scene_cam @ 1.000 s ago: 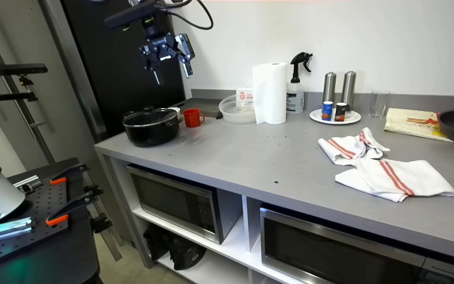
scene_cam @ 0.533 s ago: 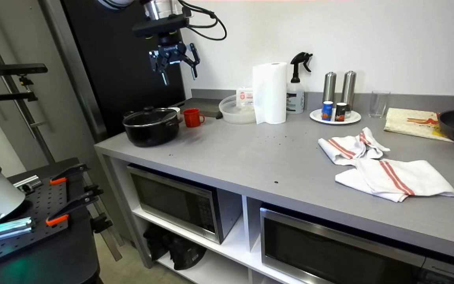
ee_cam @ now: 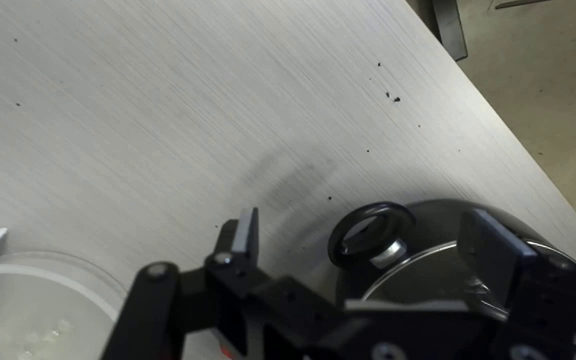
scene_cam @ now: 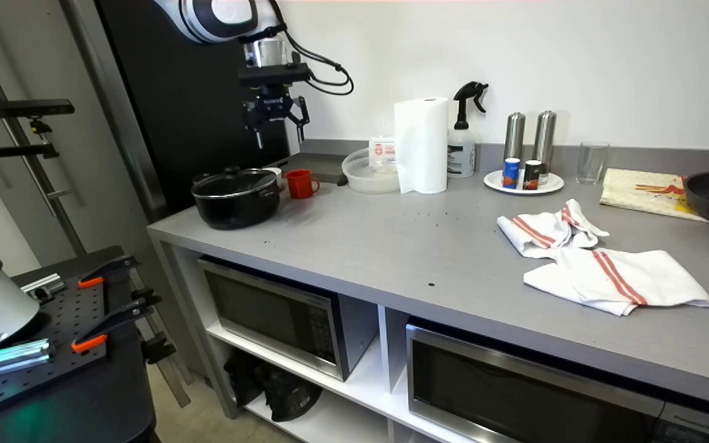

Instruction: Remove the lid from the black pot.

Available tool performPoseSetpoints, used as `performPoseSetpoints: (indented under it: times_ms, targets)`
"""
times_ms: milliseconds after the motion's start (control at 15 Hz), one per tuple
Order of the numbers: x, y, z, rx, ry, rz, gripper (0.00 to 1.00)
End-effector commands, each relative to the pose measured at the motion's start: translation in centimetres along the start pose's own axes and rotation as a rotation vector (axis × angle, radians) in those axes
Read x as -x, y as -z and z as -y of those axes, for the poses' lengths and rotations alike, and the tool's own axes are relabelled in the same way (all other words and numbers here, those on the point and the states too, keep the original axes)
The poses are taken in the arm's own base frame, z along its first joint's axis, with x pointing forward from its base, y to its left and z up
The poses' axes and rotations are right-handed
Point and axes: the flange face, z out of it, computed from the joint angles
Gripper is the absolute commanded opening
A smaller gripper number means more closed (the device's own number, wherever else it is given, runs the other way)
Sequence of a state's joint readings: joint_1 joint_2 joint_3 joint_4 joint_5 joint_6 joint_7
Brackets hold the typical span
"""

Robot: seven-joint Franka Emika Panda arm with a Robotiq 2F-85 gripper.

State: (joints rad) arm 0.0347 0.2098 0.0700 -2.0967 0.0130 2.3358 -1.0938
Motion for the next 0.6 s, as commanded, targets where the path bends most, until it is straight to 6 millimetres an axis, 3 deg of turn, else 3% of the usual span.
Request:
performPoseSetpoints:
  times_ms: [0,533]
  targets:
    - [-2.8,-1.3,-0.2,-0.058,0.092,-0.014,1.00]
    - [-8.2,-3.1,1.8,-0.100,0.239,-0.021,1.00]
